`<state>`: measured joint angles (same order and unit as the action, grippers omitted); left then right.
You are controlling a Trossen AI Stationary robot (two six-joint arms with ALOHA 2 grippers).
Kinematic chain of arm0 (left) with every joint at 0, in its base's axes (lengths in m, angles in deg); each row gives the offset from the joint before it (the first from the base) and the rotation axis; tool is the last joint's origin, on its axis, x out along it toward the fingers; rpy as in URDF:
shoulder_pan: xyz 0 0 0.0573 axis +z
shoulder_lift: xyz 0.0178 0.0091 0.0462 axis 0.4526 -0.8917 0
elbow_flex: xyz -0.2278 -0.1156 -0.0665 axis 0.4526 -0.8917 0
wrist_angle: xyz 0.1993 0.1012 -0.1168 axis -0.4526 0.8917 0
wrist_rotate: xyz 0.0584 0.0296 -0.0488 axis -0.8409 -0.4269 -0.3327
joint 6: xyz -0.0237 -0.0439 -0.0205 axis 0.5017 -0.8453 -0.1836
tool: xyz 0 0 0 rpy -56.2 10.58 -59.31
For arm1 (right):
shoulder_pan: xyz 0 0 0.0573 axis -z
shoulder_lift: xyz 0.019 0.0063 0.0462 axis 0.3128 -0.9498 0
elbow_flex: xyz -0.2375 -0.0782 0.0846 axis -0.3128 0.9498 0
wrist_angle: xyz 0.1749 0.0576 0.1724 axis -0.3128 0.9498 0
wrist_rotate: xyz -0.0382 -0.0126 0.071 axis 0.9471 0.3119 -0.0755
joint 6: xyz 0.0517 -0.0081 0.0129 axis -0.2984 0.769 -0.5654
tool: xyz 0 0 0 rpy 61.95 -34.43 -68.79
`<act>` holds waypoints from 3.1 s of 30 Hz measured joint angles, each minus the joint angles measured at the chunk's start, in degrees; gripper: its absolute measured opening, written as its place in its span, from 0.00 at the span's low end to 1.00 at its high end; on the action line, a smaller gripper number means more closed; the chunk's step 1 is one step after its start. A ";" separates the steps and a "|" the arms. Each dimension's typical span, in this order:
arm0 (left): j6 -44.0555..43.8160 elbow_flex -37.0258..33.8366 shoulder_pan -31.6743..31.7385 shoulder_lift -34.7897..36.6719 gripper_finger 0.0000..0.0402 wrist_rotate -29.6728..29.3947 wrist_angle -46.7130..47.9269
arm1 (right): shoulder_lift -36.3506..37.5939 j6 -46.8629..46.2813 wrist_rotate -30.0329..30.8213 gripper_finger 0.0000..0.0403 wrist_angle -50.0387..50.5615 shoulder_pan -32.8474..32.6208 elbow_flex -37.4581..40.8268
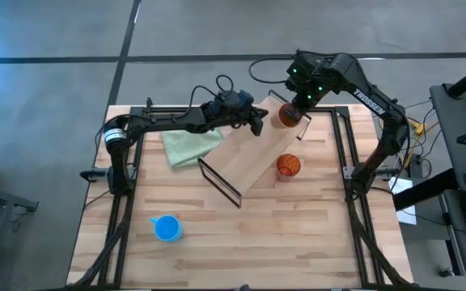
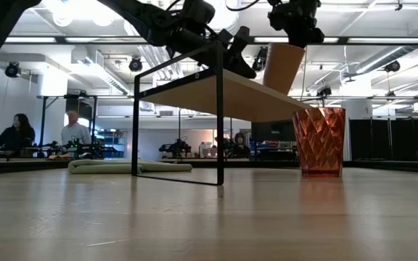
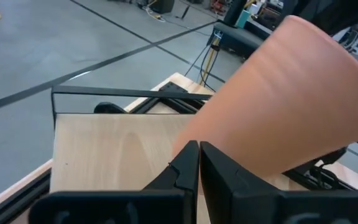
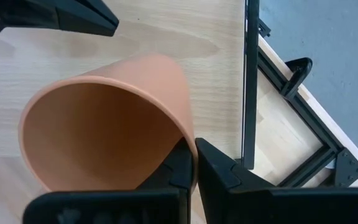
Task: Stack small to large cups/mugs on shelf
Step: Put the brown cup on the shelf
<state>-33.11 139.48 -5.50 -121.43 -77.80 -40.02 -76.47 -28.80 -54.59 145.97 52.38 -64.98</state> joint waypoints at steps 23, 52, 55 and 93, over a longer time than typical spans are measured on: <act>-3.11 0.00 -0.15 -4.67 0.00 7.40 -5.19 | 0.02 0.04 -2.86 0.02 -0.98 -0.09 0.03; -3.10 0.64 -0.20 -5.60 0.00 7.74 -6.59 | -2.93 7.96 0.45 0.02 -1.79 0.19 0.21; -3.10 0.86 -0.13 -5.60 0.00 7.80 -6.56 | -2.93 8.10 0.90 0.02 -1.80 0.37 0.21; -3.01 1.58 0.11 -5.45 0.00 8.48 -6.21 | -3.02 10.56 0.90 0.02 -1.65 1.14 -1.54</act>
<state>-36.13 141.06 -5.40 -126.89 -69.32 -46.22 -79.49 -18.24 -53.70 144.32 53.52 -66.52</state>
